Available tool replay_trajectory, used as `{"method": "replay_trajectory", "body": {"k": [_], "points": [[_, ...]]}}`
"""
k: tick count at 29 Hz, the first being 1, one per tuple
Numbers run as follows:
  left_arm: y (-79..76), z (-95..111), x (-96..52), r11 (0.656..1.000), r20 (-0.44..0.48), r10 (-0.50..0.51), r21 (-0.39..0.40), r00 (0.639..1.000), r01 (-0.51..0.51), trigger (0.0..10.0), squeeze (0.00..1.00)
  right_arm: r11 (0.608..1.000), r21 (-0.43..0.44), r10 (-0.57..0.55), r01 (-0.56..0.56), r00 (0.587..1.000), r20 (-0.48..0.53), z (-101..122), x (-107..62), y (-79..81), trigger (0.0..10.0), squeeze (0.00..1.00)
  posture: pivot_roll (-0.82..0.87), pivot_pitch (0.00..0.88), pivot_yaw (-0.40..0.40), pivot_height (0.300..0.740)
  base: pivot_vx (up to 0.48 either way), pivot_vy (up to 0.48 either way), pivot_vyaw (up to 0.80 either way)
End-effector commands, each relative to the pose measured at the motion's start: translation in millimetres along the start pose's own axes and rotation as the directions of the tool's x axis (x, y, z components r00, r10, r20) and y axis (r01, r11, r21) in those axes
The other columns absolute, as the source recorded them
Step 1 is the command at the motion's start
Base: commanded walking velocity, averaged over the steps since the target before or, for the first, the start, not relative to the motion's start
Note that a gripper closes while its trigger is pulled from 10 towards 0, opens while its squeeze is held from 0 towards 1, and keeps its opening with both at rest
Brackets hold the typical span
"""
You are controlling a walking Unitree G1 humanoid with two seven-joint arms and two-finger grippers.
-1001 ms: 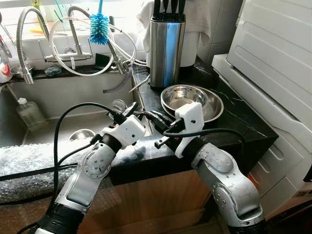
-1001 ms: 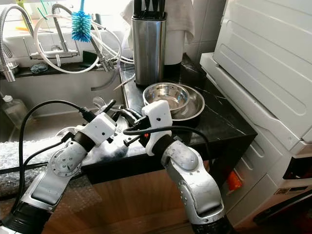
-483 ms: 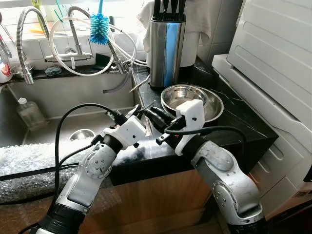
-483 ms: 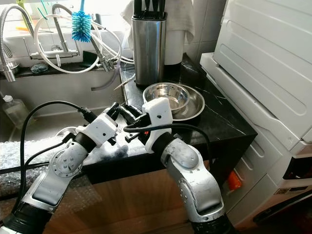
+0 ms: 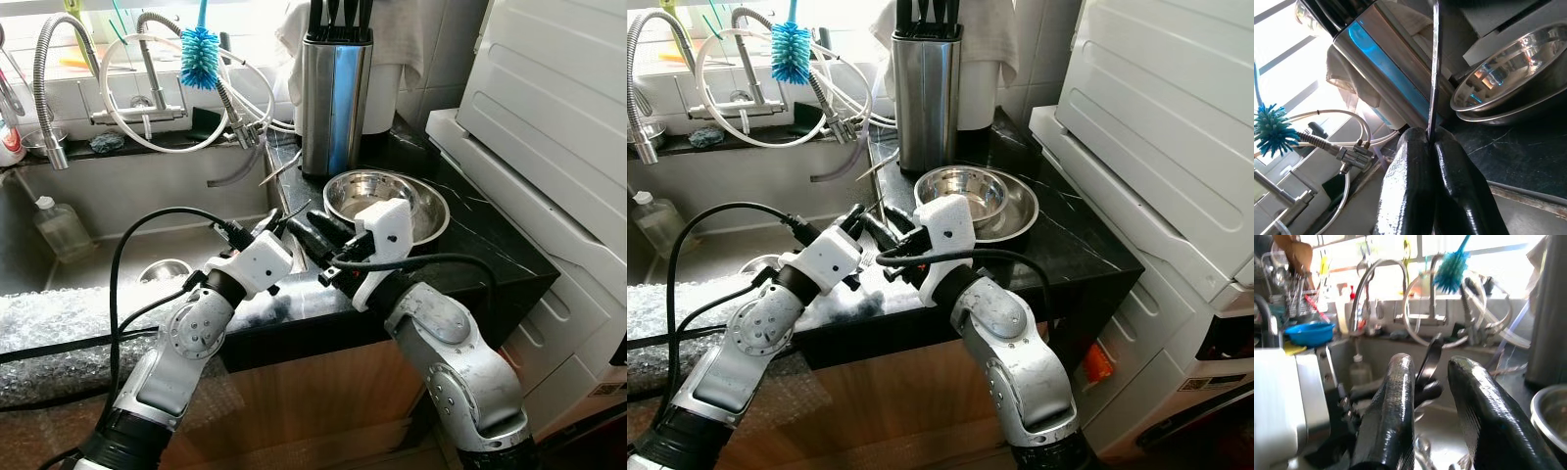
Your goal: Kitchen organization
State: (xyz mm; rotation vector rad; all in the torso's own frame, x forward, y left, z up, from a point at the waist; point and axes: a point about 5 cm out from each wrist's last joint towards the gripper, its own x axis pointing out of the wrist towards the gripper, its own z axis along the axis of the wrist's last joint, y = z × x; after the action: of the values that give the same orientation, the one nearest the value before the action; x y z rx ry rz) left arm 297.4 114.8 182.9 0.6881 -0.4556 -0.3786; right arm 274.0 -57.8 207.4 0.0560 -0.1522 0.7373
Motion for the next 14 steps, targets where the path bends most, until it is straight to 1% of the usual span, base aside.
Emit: {"method": "replay_trajectory", "body": {"k": [1, 4, 6, 7, 8, 9, 10, 11, 13, 14], "points": [[5.5, -1.6, 2.2, 1.0, -0.006, 0.026, -0.012, 1.0, -0.026, 0.0, 0.0, 0.999, -0.027, -0.016, 0.019, 0.996, 0.09, 18.6, -1.2, -0.4, 10.0, 0.0, -0.14, 0.0, -0.015, 0.74, 0.0, 0.0, 0.0], [4.6, -2.5, 1.9, 1.0, -0.011, 0.026, -0.014, 1.0, -0.027, 0.0, 0.0, 0.999, -0.023, -0.032, 0.035, 0.991, 0.127, 26.0, -2.2, 0.3, 10.0, 0.0, -0.15, 0.0, -0.015, 0.74, 0.0, 0.0, 0.0], [4.3, -2.9, 2.0, 0.999, -0.014, 0.029, -0.014, 0.999, -0.029, 0.0, 0.0, 0.999, -0.023, -0.033, 0.037, 0.991, 0.132, 27.0, -2.8, 1.1, 10.0, 0.0, -0.15, 0.0, -0.015, 0.74, 0.0, 0.0, 0.0], [4.3, -3.3, 2.2, 0.999, -0.018, 0.033, -0.014, 0.999, -0.034, 1.1, 0.0, 0.999, -0.024, -0.035, 0.039, 0.99, 0.134, 27.2, -3.4, 1.4, 10.0, 0.0, -0.15, 0.0, -0.015, 0.74, 0.0, 0.0, 0.0], [4.9, -5.2, 2.6, 0.999, -0.033, 0.046, -0.018, 0.998, -0.046, 2.6, 0.0, 0.999, -0.022, -0.041, 0.045, 0.989, 0.14, 27.4, -4.3, 1.7, 10.0, 0.0, -0.14, 0.0, -0.015, 0.74, 0.0, 0.0, 0.0], [5.3, -6.6, 2.9, 0.998, -0.045, 0.054, -0.02, 0.998, -0.055, 5.4, 0.0, 0.999, -0.02, -0.045, 0.049, 0.988, 0.145, 27.5, -4.9, 1.9, 10.0, 0.0, -0.15, 0.0, -0.015, 0.74, 0.0, 0.0, 0.0], [6.6, -9.7, 3.0, 0.996, -0.069, 0.076, -0.035, 0.995, -0.078, 9.4, 0.0, 0.998, -0.018, -0.054, 0.058, 0.987, 0.152, 28.1, -5.8, 1.9, 10.0, 0.0, -0.15, 0.0, -0.015, 0.74, 0.0, 0.0, 0.0], [10.8, -17.7, 2.8, 0.987, -0.126, 0.133, -0.078, 0.983, -0.144, 10.0, 0.0, 0.997, -0.007, -0.074, 0.077, 0.982, 0.172, 29.8, -8.1, 1.6, 10.0, 0.0, -0.15, 0.0, -0.014, 0.74, 0.0, 0.0, 0.0], [15.0, -25.6, 2.1, 0.969, -0.179, 0.185, -0.128, 0.966, -0.209, 10.0, 0.0, 0.996, 0.011, -0.093, 0.092, 0.978, 0.187, 31.0, -10.3, 1.1, 10.0, 0.0, -0.15, 0.0, -0.013, 0.74, 0.0, 0.0, 0.0], [18.8, -30.0, 1.9, 0.953, -0.209, 0.221, -0.16, 0.953, -0.256, 10.0, 0.0, 0.995, 0.019, -0.103, 0.101, 0.976, 0.194, 31.4, -11.9, 0.7, 10.0, 0.0, -0.15, 0.0, -0.013, 0.74, 0.0, 0.0, 0.0]]}}
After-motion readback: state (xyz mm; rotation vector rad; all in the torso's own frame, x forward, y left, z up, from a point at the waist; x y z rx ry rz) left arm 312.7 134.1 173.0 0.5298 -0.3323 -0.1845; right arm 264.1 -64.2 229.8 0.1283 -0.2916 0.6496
